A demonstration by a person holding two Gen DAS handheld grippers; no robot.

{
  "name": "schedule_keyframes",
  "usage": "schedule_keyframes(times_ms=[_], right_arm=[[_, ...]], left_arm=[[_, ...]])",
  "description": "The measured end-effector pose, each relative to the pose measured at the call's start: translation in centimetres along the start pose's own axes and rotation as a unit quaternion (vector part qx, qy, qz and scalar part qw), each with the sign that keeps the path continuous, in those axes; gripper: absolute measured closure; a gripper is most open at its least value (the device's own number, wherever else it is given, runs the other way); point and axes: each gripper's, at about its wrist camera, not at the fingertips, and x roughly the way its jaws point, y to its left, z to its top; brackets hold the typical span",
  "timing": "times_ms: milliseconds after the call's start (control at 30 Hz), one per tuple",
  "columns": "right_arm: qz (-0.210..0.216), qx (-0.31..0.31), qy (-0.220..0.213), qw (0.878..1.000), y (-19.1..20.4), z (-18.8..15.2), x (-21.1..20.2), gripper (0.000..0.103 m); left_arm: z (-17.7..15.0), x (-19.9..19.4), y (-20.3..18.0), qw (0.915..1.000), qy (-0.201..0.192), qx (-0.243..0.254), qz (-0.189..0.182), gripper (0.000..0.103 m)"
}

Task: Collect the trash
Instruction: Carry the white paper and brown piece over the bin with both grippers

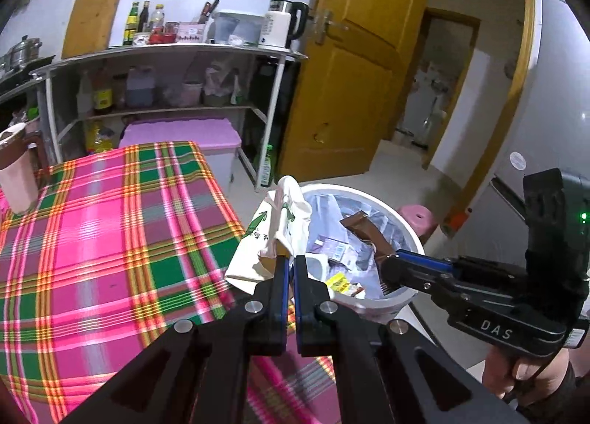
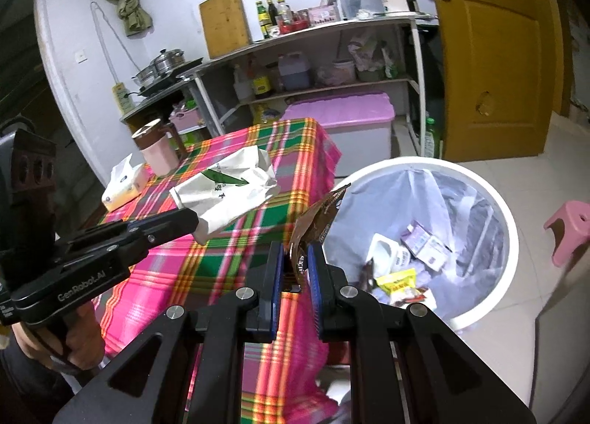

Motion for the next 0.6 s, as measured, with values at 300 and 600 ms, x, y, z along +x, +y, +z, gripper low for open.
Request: schedule_keyframes(times_ms=[300, 600], right_arm=[[-0.029, 0.032, 0.012, 0.999, -3.7, -0.6, 0.6, 0.089], [-0.048, 0.053, 0.023, 0.997, -6.2, -0.9, 1.3, 0.089]], left_arm=[[0.6, 4.1, -2.0, 0.9992, 0.027, 0.017, -0.024, 0.101], [1.1, 7.5, -3.3, 0.9975, 0.052, 0.028, -0.04, 0.101]])
